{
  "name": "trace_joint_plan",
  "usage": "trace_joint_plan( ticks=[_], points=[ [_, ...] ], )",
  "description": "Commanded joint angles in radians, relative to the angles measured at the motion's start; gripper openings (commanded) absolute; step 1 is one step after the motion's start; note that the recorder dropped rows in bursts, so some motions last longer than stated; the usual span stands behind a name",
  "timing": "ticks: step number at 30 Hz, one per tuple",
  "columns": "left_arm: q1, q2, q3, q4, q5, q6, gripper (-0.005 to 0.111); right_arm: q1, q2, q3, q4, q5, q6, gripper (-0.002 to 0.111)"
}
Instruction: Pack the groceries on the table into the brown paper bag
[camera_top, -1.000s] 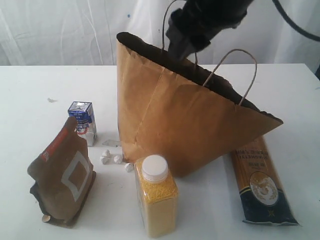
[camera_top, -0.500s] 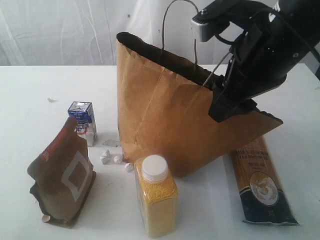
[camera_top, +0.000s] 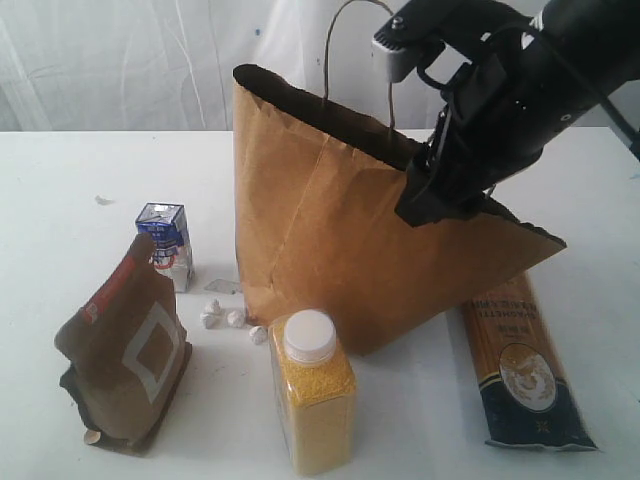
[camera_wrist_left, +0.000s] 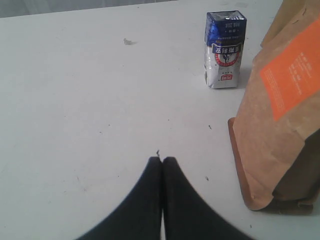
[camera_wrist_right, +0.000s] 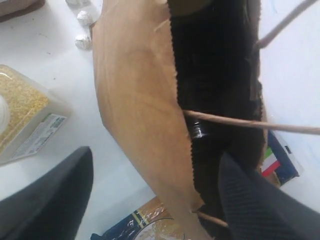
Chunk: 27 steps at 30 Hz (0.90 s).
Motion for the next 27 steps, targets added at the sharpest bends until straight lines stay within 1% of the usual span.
trace_joint_plan(
  ticks=[1,4,7,9,11,14,17,18,27],
  points=[
    [0.001,-0.004,0.004,0.000,0.000,-0.001,0.000,-0.006,0.040,0.004,-0.005,-0.019,-0.025,0.066],
    [0.001,-0.004,0.004,0.000,0.000,-0.001,0.000,-0.006,0.067,0.004,-0.025,-0.027,-0.025,0.065],
    [0.001,-0.004,0.004,0.000,0.000,-0.001,0.000,-0.006,0.086,0.004,-0.044,-0.029,-0.025,0.063],
    [0.001,-0.004,0.004,0.000,0.000,-0.001,0.000,-0.006,0.096,0.004,-0.045,-0.029,-0.022,0.058],
    [0.001,-0.004,0.004,0.000,0.000,-0.001,0.000,-0.006,0.105,0.004,-0.043,-0.012,-0.022,0.051],
    [0.001,-0.004,0.004,0.000,0.000,-0.001,0.000,-0.006,0.113,0.004,-0.025,0.032,-0.022,0.033],
    [0.001,-0.004,0.004,0.000,0.000,-0.001,0.000,-0.006,0.109,0.000,-0.001,0.044,-0.027,0.007],
    [0.001,-0.004,0.004,0.000,0.000,-0.001,0.000,-0.006,0.105,-0.006,0.007,0.044,-0.046,0.000],
    [0.001,-0.004,0.004,0.000,0.000,-0.001,0.000,-0.004,0.100,-0.105,0.012,0.019,-0.041,0.000]
  ],
)
